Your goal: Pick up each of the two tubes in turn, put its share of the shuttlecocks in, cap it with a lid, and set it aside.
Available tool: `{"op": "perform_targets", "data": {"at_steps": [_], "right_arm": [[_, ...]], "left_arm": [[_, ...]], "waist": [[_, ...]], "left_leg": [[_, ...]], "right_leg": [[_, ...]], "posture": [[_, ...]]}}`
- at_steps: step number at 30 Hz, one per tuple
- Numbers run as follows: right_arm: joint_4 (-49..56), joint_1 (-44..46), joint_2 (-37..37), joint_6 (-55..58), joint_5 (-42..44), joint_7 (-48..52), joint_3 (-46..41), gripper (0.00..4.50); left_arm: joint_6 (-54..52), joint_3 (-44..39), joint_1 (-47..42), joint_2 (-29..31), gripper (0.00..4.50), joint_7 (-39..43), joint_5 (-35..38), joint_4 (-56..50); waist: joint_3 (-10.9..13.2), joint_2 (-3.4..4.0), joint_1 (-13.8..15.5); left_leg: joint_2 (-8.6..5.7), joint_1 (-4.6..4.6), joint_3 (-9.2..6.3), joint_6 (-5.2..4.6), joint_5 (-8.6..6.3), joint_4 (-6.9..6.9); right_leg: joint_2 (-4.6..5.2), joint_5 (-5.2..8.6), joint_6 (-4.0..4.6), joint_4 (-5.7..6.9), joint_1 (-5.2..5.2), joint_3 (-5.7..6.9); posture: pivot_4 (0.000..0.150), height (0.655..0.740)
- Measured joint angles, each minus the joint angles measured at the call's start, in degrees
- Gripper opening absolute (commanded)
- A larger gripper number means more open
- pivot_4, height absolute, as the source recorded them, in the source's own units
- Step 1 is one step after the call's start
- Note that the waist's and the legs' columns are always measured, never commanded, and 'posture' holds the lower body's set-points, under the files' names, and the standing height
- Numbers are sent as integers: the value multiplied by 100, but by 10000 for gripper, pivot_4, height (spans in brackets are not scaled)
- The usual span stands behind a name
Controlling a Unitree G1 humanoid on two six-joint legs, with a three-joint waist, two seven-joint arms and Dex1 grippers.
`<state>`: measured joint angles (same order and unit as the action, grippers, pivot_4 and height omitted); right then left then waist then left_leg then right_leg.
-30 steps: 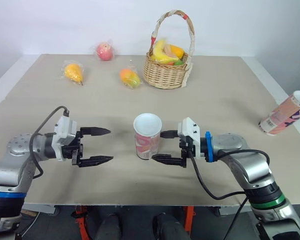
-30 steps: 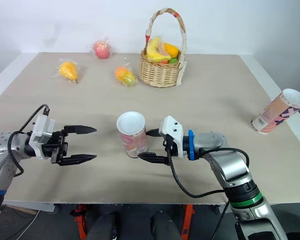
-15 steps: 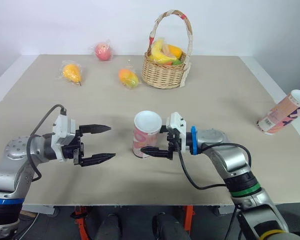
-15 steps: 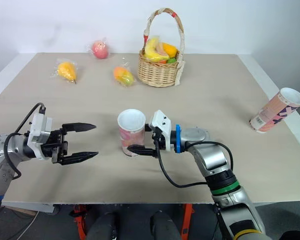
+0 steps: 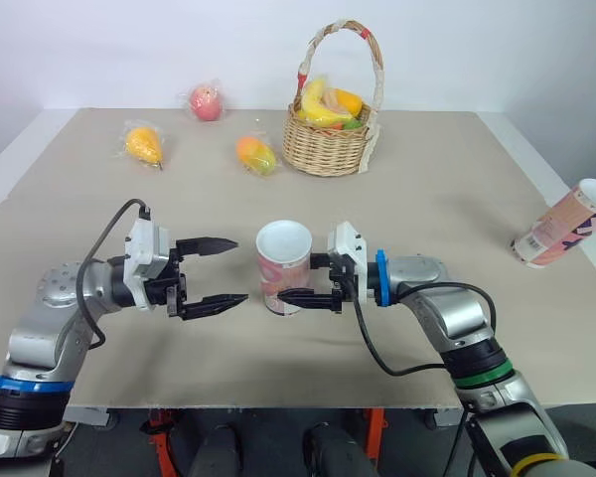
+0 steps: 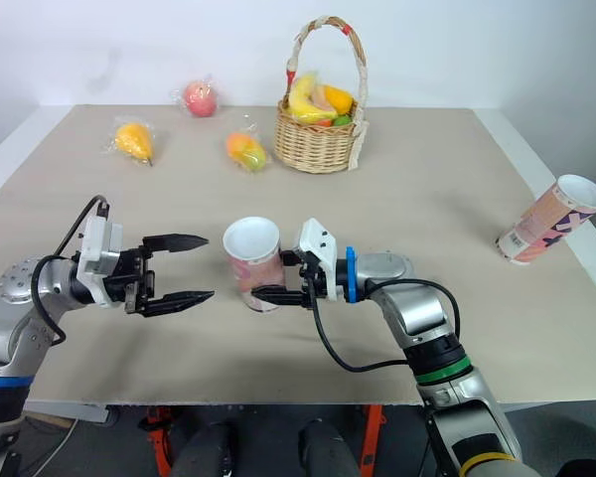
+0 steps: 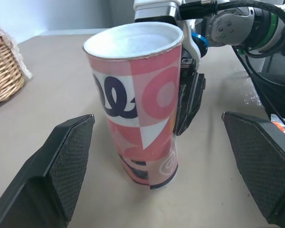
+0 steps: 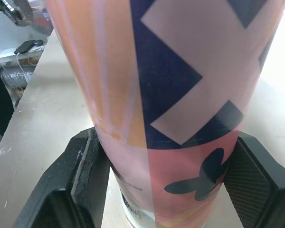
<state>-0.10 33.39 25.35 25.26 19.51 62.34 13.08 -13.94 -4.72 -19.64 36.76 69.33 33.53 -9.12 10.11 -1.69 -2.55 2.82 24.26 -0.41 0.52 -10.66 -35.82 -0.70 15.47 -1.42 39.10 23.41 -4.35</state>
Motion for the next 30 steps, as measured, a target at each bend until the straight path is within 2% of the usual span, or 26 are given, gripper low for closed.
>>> {"op": "perform_targets", "data": {"at_steps": [4,6,10,16,22,30], "right_arm": [[17,2,152,107,170,-85,-327,35042],[-90,32,329,131,288,-354,-864,35042],[-670,146,758,29,375,-1207,-2166,35042],[-1556,-56,1066,-170,137,-2388,-3079,35042],[-2178,-217,1206,-431,-153,-3344,-3572,35042],[-2367,-370,1207,-602,-170,-3623,-3634,35042]], "left_arm": [[3,121,-465,-333,45000,-161,-18,269],[-5,251,-880,-662,45000,-298,-43,466],[-19,455,-1515,-1180,45000,-547,-150,1011],[-23,746,-2063,-1771,45000,-671,-351,1786],[-17,1050,-2594,-2198,45000,-752,-707,2586],[60,1213,-2864,-2356,45000,-602,-1033,2974]], "waist": [[0,-1,11],[4,3,72],[4,3,123],[7,10,122],[8,16,98],[7,32,26]], "left_leg": [[-4,5,-5,0,0,-14],[-10,13,-7,0,0,-32],[-17,17,3,0,0,-48],[-17,17,6,-3,-2,-43],[-22,16,20,-6,-4,-44],[-22,12,22,-7,-4,-43]], "right_leg": [[1,-4,-7,1,-4,1],[7,-10,-18,-1,-6,4],[11,-17,-31,-4,-10,-8],[4,-37,7,-2,-4,-17],[7,-38,0,-3,-4,-34],[6,-39,-4,-2,-6,-39]], "posture": [[1500,7400],[1500,7400],[1500,7400],[1500,7400],[1500,7400],[1500,7400]]}}
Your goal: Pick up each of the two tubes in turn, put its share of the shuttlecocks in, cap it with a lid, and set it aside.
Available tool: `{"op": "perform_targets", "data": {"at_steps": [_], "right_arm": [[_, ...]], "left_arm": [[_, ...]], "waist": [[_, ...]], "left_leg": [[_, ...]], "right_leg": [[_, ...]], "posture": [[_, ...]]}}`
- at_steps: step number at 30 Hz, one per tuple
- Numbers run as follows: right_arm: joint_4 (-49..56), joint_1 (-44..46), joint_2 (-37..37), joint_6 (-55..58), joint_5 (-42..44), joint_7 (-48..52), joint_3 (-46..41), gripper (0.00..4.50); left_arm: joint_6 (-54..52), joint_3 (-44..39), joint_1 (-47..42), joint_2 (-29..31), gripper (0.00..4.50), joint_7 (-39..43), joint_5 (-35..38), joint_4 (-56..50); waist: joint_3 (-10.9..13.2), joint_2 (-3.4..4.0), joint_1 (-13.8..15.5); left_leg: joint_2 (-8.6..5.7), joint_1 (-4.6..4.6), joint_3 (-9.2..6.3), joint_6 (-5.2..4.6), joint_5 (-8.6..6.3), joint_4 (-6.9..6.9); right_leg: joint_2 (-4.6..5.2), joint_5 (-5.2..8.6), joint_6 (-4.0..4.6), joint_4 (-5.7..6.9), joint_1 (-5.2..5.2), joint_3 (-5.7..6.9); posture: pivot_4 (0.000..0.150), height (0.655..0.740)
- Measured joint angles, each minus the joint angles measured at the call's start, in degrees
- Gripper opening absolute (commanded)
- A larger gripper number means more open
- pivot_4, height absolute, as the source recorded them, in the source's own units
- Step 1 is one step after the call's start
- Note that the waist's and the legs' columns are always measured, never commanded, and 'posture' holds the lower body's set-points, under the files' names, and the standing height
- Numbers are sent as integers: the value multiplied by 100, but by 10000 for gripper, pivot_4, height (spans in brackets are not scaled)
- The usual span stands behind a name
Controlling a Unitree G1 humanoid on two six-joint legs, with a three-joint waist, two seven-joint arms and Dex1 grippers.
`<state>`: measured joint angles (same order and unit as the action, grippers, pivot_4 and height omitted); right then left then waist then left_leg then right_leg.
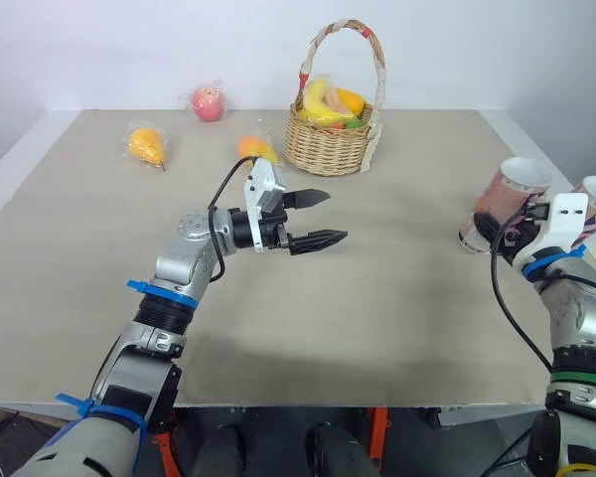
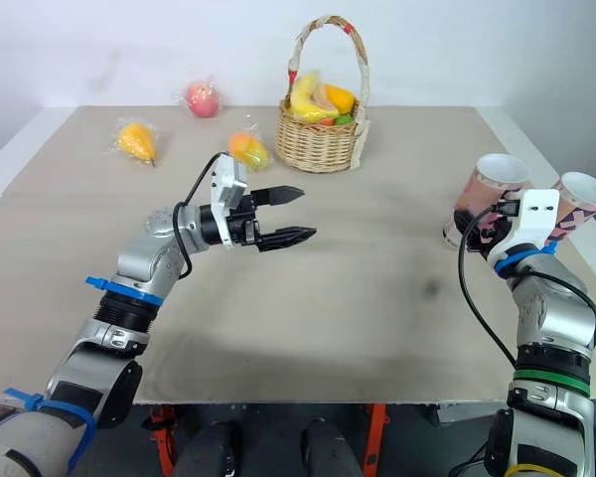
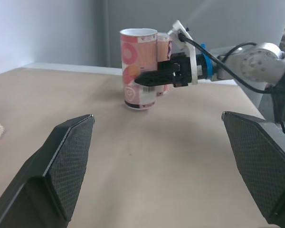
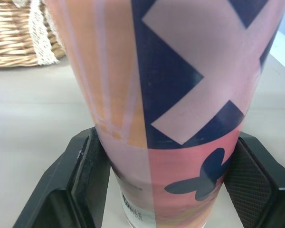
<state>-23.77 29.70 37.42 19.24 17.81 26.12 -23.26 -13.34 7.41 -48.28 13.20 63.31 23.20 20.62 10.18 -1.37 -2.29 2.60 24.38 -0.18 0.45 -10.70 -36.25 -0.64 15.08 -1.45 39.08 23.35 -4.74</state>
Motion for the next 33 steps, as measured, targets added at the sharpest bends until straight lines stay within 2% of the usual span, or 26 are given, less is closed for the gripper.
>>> {"op": "perform_targets", "data": {"at_steps": [3,4,5,6,13,20,27,28,33], "right_arm": [[-123,-1,0,-29,7,-14,0,35042],[-173,-6,0,-46,16,-10,-2,40966],[-195,-16,0,-52,52,3,-33,44318],[-209,-29,0,-52,76,19,-66,44756],[-164,-376,47,-67,168,254,-115,44756],[421,-971,276,192,181,577,-96,44756],[1793,-2329,646,956,686,1290,-209,44756],[2377,-2688,662,1166,952,1627,-189,44756],[3720,-2831,658,1447,1563,2259,311,44756]], "left_arm": [[5,69,1,-70,45000,57,-64,45],[18,72,1,-78,45000,77,-74,45],[45,71,1,-78,45000,81,-77,44],[50,70,1,-77,45000,83,-77,44],[48,68,19,-63,45000,95,-73,7],[-27,61,66,-28,45000,119,-60,-115],[-246,-90,294,376,45000,95,-19,-460],[-443,-134,497,500,45000,51,15,-735],[-1065,-290,1251,1113,45000,-68,158,-1510]], "waist": [[1,1,-20],[1,1,-24],[0,1,-25],[0,1,-25],[0,1,-26],[0,2,-25],[-3,10,-38],[-4,14,-57],[-4,17,-120]], "left_leg": [[-2,1,0,0,0,-1],[-2,1,0,0,0,-1],[-2,0,0,0,0,-1],[-2,0,0,0,0,-1],[-3,0,0,0,0,-1],[-3,-1,-1,0,0,-3],[-1,-6,0,-3,-2,0],[1,-11,3,-4,-3,1],[14,-26,-4,-4,-1,-1]], "right_leg": [[1,3,-8,0,0,-2],[1,3,-9,0,0,-2],[1,3,-9,0,0,-2],[1,3,-9,0,0,-2],[1,18,-37,0,-1,-3],[1,20,-39,0,-3,-3],[0,26,-44,0,-4,-7],[-2,24,-44,1,-6,-11],[-15,11,-35,7,-12,-6]], "posture": [[1500,7400],[1500,7400],[1500,7400],[1500,7400],[1500,7400],[1500,7400],[1500,7400],[1500,7400],[1500,7400]]}}
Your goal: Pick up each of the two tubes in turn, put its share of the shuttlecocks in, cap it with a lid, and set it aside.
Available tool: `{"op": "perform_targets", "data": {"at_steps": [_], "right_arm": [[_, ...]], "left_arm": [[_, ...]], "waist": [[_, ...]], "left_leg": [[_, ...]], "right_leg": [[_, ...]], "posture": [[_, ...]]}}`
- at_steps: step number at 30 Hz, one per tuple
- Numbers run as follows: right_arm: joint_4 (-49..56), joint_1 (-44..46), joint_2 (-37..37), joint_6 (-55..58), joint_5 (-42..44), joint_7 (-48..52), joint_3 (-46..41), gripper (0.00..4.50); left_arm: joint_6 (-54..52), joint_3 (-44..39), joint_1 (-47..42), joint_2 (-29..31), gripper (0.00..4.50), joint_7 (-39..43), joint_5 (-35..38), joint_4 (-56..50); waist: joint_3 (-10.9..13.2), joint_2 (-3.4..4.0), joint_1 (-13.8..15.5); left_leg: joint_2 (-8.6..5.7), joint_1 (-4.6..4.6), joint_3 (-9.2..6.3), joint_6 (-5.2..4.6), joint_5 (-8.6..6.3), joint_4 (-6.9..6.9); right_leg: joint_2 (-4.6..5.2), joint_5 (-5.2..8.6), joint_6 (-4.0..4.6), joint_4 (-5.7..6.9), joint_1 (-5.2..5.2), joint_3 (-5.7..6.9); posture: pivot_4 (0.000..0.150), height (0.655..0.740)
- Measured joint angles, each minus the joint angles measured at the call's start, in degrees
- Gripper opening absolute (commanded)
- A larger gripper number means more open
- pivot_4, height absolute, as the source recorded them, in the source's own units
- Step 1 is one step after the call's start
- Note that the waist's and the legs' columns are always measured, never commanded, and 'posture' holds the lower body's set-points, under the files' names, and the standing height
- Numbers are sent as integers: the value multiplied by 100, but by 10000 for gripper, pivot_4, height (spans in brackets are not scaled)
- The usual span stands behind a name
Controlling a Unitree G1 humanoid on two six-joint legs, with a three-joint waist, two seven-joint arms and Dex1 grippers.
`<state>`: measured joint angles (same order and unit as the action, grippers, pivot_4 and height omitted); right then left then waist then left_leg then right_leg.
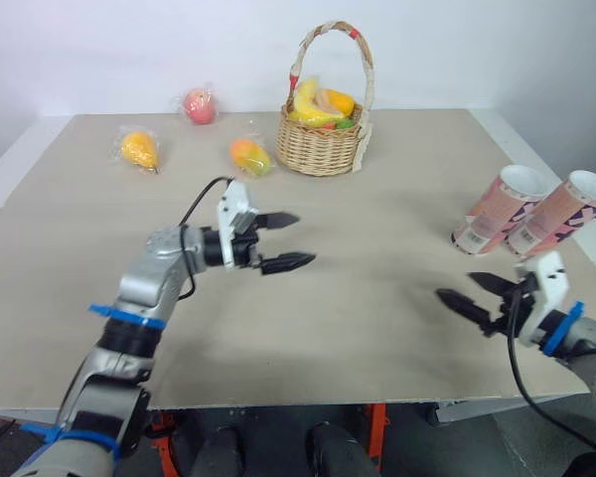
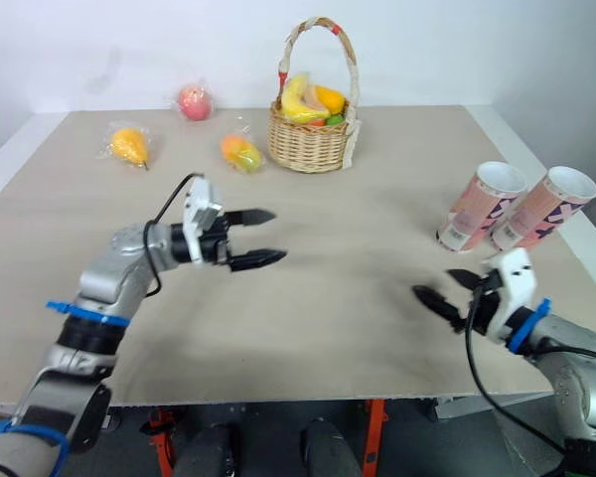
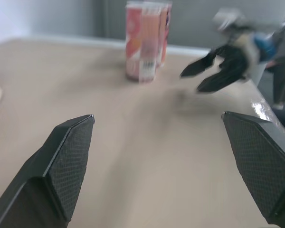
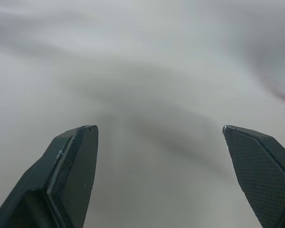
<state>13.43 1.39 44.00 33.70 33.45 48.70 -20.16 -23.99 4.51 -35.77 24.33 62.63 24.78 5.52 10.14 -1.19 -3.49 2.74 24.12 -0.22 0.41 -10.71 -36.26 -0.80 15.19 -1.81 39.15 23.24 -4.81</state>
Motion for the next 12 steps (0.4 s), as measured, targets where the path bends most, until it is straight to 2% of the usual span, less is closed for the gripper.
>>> {"op": "perform_targets", "data": {"at_steps": [1,2,4,9,12], "right_arm": [[252,99,-12,36,100,114,224,44756],[347,457,-144,42,137,218,566,44756],[242,763,-317,24,142,290,868,44756],[-367,1315,-593,-141,-51,551,1551,44756],[-616,1541,-683,-240,-168,665,1798,44756]], "left_arm": [[-224,-86,228,201,45000,-40,57,-140],[-366,-321,840,580,45000,-82,128,-650],[-440,-603,1403,762,45000,-287,155,-1035],[-491,-1284,2373,781,45000,-1001,241,-1571],[-485,-1422,2547,724,45000,-1268,296,-1724]], "waist": [[2,-4,27],[4,-7,7],[9,-18,-8],[14,-26,109],[14,-27,184]], "left_leg": [[-2,2,-8,-5,7,-5],[2,1,3,-3,8,-6],[4,1,10,-3,8,-7],[-6,17,1,-3,8,-10],[-10,21,3,-2,8,-11]], "right_leg": [[0,-3,-2,0,-5,6],[0,-9,0,-1,-1,-3],[5,-10,-1,-1,2,-7],[18,-5,-8,-5,2,4],[24,-2,-12,-9,2,5]], "posture": [[1500,7400],[1500,7400],[1500,7400],[1500,7400],[1500,7400]]}}
